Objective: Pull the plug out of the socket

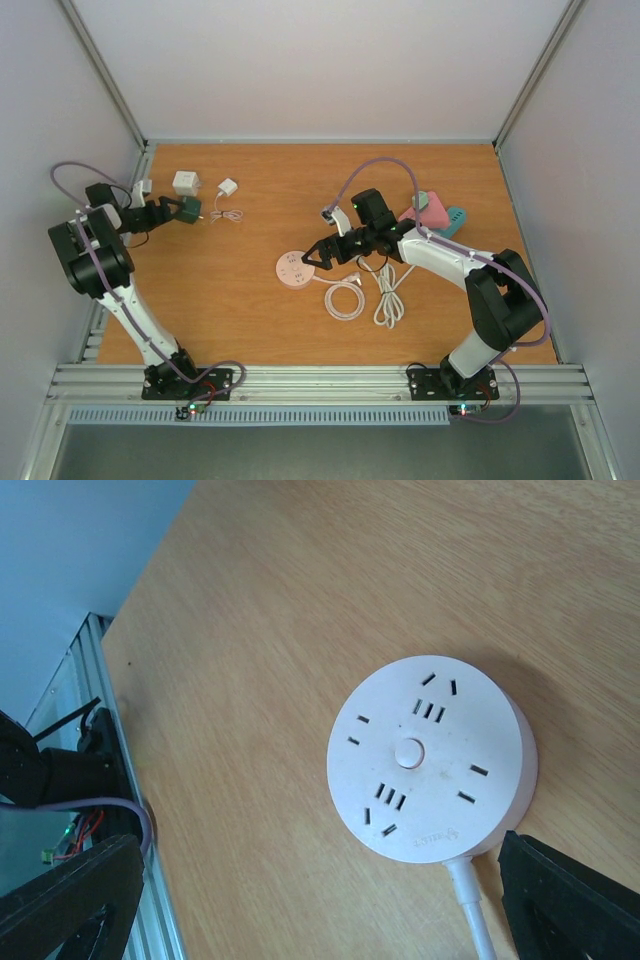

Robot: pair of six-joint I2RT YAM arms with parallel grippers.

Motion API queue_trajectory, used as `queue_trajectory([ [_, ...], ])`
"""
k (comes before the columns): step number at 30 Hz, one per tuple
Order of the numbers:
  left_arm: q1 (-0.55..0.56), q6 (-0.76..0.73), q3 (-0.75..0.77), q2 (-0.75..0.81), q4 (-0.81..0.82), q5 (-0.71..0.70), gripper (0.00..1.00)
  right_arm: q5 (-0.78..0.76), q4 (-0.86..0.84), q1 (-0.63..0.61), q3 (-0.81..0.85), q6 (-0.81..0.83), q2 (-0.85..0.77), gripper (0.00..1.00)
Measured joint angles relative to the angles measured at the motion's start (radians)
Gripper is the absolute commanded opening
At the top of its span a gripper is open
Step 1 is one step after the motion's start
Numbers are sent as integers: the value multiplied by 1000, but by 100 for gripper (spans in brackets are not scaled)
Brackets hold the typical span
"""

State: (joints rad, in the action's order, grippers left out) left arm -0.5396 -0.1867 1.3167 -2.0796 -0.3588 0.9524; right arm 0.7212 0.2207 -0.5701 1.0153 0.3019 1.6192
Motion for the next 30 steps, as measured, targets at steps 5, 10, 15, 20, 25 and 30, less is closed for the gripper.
queue_trajectory([
  [5,-2,21,-6,21,21,-58,83,0,5,0,0,0,0,98],
  [10,-2,22,-6,24,22,-113,82,-2,7,0,0,3,0,98],
  [15,-2,14,-10,44,18,-137,88,-32,11,-2,0,19,0,97],
  [20,-2,-37,-34,145,-8,-143,100,-174,12,-53,-35,101,-10,96],
  [25,6,-104,-76,286,-32,-152,100,-357,14,-172,-106,199,-18,93],
  [30,44,-153,-147,426,-56,-166,100,-500,13,-233,-132,262,-14,85],
])
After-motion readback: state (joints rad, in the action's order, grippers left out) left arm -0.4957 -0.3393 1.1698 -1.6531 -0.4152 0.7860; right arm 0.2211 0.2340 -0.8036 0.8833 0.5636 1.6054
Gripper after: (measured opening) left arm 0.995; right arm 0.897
